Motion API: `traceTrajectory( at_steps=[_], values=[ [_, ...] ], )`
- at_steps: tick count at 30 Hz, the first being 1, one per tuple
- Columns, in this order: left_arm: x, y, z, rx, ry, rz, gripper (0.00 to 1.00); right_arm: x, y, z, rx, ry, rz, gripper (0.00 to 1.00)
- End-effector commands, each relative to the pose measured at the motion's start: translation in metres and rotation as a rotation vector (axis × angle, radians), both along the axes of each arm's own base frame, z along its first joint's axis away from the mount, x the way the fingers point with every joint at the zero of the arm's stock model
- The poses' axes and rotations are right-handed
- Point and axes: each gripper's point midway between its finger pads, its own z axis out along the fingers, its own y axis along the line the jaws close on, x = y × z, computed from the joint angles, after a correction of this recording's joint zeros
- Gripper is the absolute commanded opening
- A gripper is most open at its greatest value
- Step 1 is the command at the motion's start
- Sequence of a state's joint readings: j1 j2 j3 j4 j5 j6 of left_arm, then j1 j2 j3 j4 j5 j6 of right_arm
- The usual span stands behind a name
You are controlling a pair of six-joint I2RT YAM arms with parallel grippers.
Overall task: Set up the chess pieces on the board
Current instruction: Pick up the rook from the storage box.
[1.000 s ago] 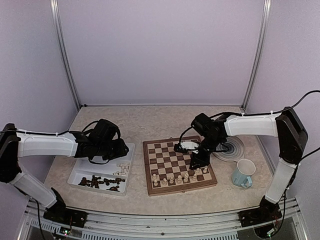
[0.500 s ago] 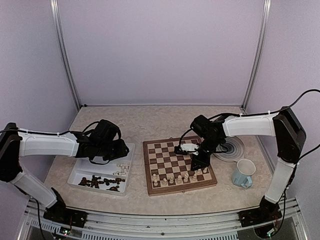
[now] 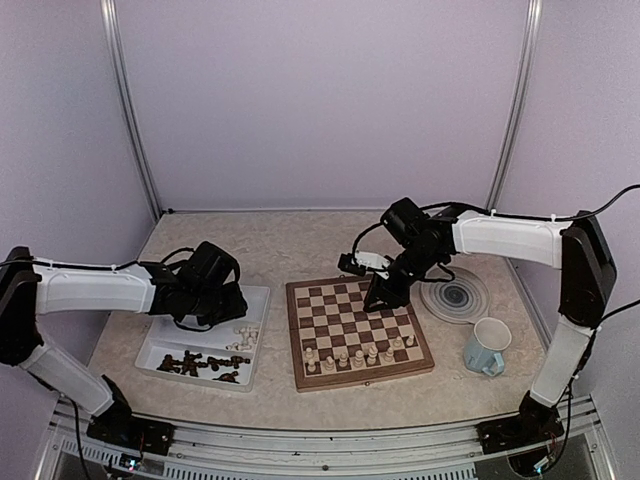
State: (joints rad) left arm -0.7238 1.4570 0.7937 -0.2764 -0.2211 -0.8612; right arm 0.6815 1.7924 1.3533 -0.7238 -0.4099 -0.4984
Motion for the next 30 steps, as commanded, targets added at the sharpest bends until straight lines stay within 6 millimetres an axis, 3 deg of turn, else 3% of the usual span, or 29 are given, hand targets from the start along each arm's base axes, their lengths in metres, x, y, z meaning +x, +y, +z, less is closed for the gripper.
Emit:
traceTrajectory(
  at_steps=[1, 5, 11, 15, 30],
  values=[
    [-0.008, 0.021, -0.003, 0.022, 0.048, 0.07, 0.41, 0.0, 0.002, 0.02, 0.058, -0.003, 0.001, 0.25],
    [-0.022, 0.003, -0.021, 0.007, 0.133, -0.018, 0.36, -0.002, -0.003, 0.018, 0.047, -0.013, -0.005, 0.25],
    [-0.031, -0.016, -0.025, 0.043, 0.165, -0.093, 0.34, -0.002, -0.006, 0.017, 0.043, -0.017, -0.01, 0.26],
    [-0.037, -0.011, -0.043, 0.111, 0.225, -0.089, 0.29, -0.003, -0.006, 0.016, 0.046, -0.013, -0.009, 0.26],
    [-0.045, -0.011, -0.065, 0.167, 0.294, -0.13, 0.27, -0.005, -0.007, 0.014, 0.043, -0.01, -0.006, 0.26]
  ],
)
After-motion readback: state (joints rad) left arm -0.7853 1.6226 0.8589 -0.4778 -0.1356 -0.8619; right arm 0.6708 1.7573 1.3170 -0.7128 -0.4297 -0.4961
